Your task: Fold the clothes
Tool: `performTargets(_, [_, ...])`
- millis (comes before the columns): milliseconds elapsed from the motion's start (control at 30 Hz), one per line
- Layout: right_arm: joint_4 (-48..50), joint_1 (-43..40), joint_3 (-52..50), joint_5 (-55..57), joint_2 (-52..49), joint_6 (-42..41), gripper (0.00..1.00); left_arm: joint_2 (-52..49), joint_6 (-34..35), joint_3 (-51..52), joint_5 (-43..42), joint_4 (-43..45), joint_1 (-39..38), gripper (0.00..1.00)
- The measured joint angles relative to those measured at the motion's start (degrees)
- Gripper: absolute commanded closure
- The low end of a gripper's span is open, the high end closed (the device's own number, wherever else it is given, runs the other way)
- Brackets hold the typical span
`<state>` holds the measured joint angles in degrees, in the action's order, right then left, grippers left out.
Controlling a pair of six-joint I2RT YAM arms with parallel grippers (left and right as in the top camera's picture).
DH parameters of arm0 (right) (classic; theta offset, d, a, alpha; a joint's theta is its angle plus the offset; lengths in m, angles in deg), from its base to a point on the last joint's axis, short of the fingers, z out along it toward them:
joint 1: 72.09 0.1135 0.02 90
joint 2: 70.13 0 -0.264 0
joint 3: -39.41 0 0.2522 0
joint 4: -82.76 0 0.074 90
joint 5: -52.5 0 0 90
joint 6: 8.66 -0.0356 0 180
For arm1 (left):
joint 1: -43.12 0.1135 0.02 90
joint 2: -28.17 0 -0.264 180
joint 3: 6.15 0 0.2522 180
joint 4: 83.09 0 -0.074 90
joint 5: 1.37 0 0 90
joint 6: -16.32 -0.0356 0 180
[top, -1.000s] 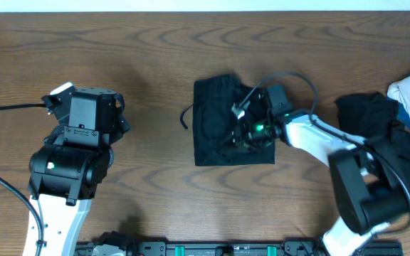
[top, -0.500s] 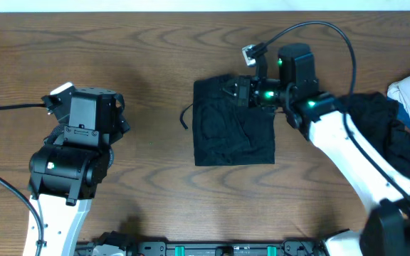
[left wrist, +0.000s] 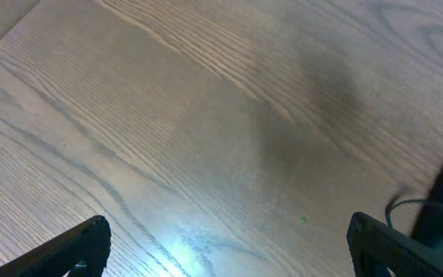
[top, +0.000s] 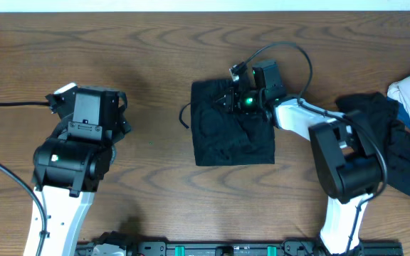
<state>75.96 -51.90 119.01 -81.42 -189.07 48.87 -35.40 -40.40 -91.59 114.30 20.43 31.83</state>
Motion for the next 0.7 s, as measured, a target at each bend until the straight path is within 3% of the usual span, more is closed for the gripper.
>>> performTargets(200, [-1.11, -1.36, 0.92, -3.02, -1.44, -0.04, 0.97, -0.94, 0.00, -0.02, 0.00, -0.04, 0.00, 0.02])
performTargets(400, [-3.43, -2.78, 0.70, -3.45, 1.22, -0.79, 0.95, -0.96, 0.00, -0.02, 0.00, -0.07, 0.00, 0.02])
performTargets(700, [-16.83, -4.13, 0.57, 0.24, 25.14, -1.73, 0.92, -0.96, 0.00, 0.00, 0.00, -0.07, 0.00, 0.02])
